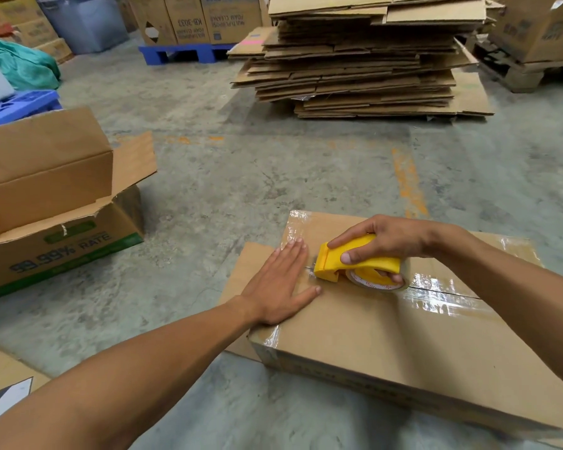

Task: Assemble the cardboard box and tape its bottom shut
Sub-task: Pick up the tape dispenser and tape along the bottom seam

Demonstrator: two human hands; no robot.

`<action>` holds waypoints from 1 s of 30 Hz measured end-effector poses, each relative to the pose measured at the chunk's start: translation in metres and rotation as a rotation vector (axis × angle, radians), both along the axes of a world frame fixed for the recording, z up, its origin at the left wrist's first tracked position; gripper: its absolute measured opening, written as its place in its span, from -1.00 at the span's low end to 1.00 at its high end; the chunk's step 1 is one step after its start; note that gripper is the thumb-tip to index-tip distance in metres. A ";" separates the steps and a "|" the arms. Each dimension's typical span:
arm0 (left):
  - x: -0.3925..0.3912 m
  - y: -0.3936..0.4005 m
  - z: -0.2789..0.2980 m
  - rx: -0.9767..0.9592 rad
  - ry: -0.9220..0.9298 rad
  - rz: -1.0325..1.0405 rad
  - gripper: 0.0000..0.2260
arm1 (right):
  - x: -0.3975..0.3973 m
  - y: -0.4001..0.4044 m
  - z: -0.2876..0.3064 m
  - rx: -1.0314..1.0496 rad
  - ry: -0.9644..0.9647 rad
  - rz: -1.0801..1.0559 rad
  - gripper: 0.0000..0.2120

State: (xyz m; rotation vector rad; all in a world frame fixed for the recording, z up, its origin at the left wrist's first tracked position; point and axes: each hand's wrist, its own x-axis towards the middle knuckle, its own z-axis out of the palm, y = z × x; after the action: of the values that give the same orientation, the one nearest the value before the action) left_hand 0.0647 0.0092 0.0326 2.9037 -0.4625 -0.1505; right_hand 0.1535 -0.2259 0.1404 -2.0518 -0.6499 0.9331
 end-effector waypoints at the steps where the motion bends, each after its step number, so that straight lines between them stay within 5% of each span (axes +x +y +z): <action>1: 0.001 0.000 0.000 0.003 0.000 0.000 -0.23 | 0.001 0.000 -0.001 -0.031 -0.011 0.010 -0.62; 21: 0.000 0.001 0.000 0.016 -0.004 -0.023 -0.25 | -0.019 -0.160 0.017 -0.197 0.023 -0.126 -0.63; 30: 0.003 -0.011 0.011 0.160 0.050 -0.028 -0.25 | -0.018 -0.160 0.018 -0.282 -0.027 -0.135 -0.66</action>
State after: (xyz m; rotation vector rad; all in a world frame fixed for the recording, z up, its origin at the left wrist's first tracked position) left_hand 0.0680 -0.0017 0.0435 3.0420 -0.5048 -0.2755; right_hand 0.1358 -0.3858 0.1581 -2.3281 -0.4039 0.9633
